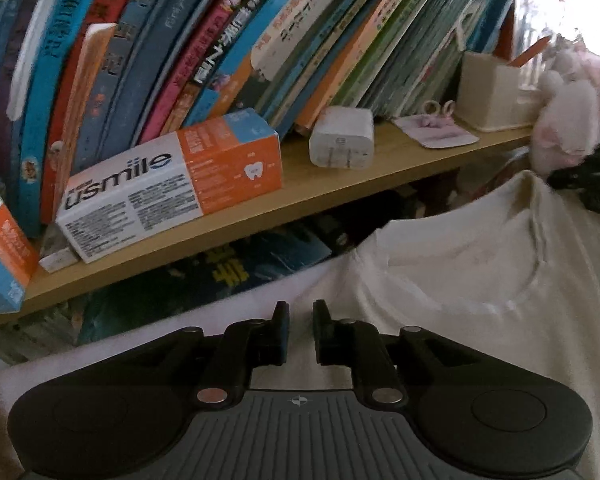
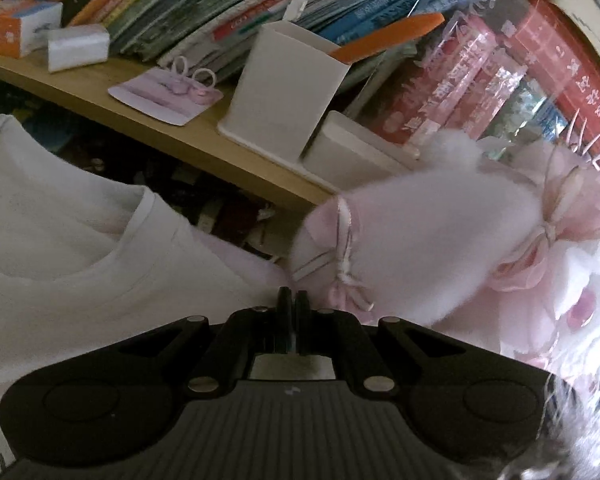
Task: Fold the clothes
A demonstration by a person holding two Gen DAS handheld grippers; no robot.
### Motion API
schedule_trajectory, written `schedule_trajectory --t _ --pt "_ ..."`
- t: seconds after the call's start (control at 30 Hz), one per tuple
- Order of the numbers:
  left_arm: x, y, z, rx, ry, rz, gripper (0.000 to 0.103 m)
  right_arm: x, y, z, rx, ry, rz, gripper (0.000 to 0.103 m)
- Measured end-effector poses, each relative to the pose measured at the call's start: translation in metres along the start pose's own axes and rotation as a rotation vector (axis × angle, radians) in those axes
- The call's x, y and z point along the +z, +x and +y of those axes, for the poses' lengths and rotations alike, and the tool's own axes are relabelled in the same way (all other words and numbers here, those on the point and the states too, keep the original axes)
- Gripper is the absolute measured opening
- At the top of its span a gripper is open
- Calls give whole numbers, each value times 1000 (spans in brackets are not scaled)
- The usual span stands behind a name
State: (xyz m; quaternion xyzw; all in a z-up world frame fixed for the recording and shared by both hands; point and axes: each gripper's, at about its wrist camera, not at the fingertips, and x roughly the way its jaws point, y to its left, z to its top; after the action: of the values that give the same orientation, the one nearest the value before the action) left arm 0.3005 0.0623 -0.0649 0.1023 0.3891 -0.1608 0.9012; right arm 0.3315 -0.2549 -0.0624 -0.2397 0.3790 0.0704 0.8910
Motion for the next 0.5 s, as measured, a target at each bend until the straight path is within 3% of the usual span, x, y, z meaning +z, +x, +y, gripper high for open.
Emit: schedule_trajectory --t 0.07,0.2,0.27,0.37,0.5 --pt "-12 -22 7 -19 45 4 15 -2 -9 -8 43 37 -21 6" --pt "-39 -43 29 36 90 56 36 -14 -47 -22 123 114 -109 27" --pt "-51 -49 41 68 60 77 42 -22 -71 -15 160 126 -130 27" --pt "-61 -55 55 68 7 78 42 -35 -100 2 196 123 -141 28" --pt "-63 -57 58 62 8 68 42 -61 -133 30 207 135 -116 30"
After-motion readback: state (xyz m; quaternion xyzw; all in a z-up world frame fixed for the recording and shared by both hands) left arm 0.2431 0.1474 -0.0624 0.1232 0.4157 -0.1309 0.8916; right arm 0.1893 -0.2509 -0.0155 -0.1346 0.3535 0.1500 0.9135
